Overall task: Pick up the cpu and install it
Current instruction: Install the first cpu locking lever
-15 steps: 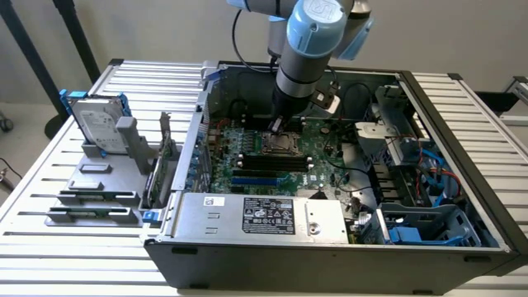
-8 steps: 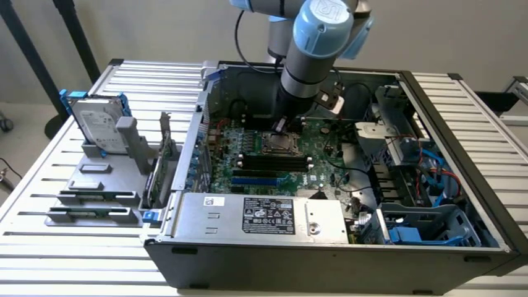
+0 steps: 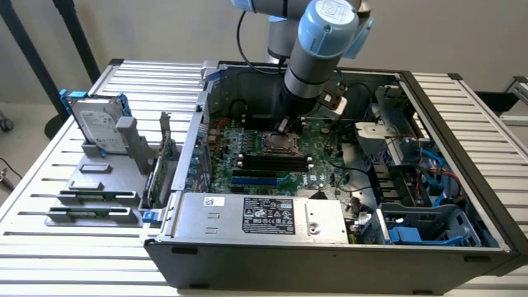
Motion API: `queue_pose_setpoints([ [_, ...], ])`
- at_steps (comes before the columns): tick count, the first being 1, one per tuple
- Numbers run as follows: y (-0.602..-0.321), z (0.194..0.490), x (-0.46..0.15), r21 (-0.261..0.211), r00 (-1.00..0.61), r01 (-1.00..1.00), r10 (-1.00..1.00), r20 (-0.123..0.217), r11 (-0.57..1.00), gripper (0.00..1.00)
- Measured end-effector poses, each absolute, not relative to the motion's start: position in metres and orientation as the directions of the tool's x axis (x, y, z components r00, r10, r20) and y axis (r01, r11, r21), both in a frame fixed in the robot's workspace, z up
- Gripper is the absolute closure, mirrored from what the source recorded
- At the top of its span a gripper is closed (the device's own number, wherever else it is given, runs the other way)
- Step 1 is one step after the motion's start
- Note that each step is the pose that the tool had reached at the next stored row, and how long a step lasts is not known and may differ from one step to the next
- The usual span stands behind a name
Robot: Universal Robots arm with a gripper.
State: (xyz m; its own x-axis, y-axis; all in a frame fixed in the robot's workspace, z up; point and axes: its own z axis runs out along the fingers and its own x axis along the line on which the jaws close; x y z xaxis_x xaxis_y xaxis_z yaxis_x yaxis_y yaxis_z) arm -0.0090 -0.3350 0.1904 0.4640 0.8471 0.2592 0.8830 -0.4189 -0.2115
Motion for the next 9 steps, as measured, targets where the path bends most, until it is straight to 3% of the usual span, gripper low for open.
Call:
queue_pose_setpoints([
  [9, -0.3369, 0.1905, -0.0081, -0.223, 0.471, 0.878, 0.843, 0.258, -0.423, 0.89],
])
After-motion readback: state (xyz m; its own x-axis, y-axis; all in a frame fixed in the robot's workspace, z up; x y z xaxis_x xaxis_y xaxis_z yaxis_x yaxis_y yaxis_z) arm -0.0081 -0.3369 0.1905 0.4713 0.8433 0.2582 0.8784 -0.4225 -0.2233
